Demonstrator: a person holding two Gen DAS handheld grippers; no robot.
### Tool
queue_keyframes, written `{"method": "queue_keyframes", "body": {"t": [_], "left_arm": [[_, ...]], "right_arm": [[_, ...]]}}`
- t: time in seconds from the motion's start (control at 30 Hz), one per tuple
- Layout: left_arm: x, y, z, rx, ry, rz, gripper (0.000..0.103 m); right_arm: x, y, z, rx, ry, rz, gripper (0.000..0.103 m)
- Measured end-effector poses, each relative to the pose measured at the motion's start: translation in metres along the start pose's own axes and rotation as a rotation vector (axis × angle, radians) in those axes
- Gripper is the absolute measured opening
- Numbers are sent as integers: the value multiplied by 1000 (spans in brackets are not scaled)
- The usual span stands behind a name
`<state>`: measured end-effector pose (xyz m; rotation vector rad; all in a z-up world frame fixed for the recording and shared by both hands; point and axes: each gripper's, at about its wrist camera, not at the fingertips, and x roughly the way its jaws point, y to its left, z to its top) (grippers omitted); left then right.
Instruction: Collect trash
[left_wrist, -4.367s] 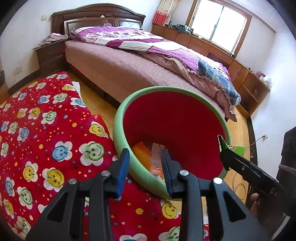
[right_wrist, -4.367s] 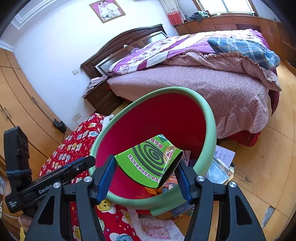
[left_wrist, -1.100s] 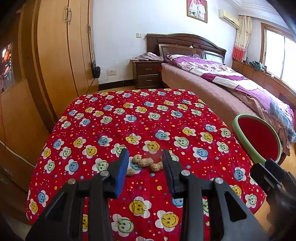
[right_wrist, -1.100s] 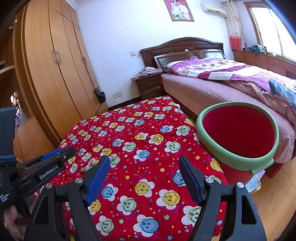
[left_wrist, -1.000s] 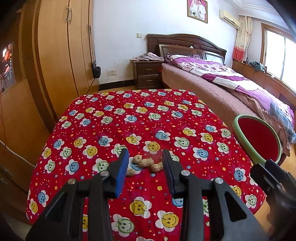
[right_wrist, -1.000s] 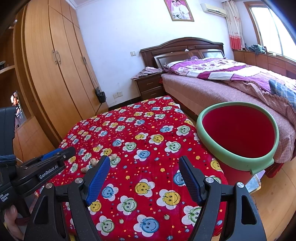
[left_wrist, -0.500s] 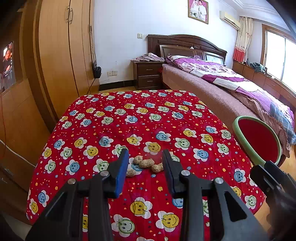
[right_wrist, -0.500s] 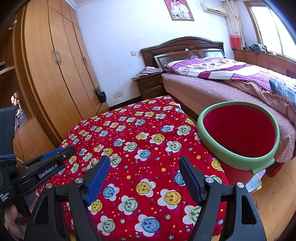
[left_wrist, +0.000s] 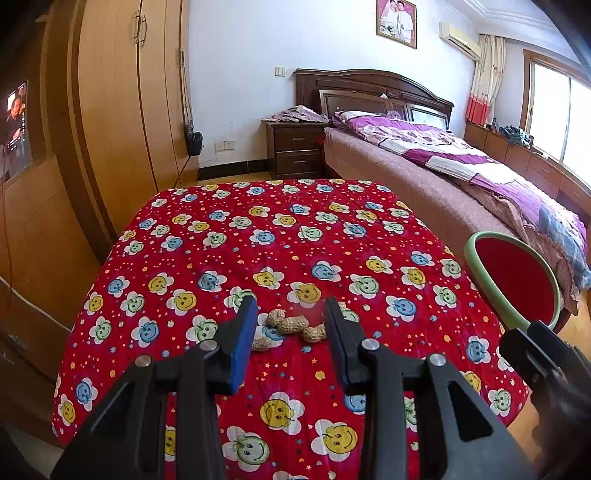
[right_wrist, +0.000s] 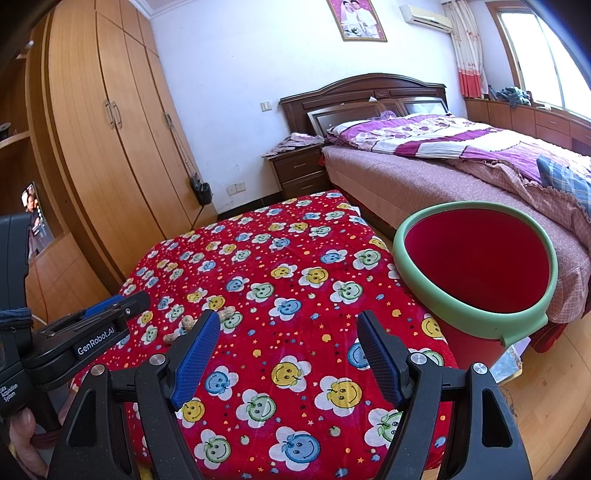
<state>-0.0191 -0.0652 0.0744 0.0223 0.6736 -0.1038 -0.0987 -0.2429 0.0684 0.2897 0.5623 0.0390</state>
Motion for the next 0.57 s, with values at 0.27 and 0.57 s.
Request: {"method": "queue_keyframes", "body": {"t": [0.27, 0.57], "left_arm": [[0, 0, 0, -1, 1, 2, 37], [-1, 1, 2, -6, 5, 0, 37]], "right_arm": [[-1, 0, 0, 3, 2, 2, 78], [-1, 0, 1, 4, 2, 0, 78]]}}
